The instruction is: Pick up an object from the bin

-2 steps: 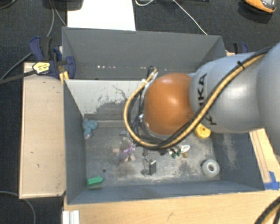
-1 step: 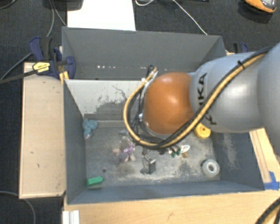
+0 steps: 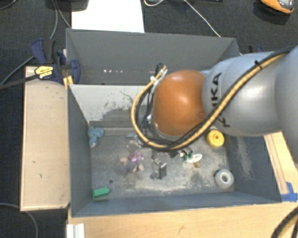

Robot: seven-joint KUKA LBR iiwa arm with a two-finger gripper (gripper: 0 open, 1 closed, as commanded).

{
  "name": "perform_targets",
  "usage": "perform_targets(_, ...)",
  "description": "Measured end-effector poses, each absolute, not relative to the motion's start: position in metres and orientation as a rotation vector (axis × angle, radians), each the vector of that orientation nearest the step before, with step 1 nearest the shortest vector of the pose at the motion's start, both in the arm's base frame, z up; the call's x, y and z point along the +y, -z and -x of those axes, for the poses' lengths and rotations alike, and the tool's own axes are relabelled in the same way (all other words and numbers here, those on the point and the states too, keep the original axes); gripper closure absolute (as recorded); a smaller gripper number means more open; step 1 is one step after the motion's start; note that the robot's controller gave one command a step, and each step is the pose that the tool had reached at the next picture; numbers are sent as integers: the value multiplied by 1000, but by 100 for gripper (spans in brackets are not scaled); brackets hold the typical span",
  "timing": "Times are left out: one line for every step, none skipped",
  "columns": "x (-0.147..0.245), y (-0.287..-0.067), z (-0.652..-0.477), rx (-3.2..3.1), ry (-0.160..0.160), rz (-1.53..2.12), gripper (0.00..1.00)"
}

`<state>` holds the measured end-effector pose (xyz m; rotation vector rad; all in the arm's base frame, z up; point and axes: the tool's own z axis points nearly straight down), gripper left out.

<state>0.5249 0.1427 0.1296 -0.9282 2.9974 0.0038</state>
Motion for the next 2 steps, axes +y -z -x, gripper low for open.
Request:
perform_targets(160, -148, -533, 2991, -6, 928, 0)
perform_targets(167, -130, -548, 2822, -3, 1358, 0)
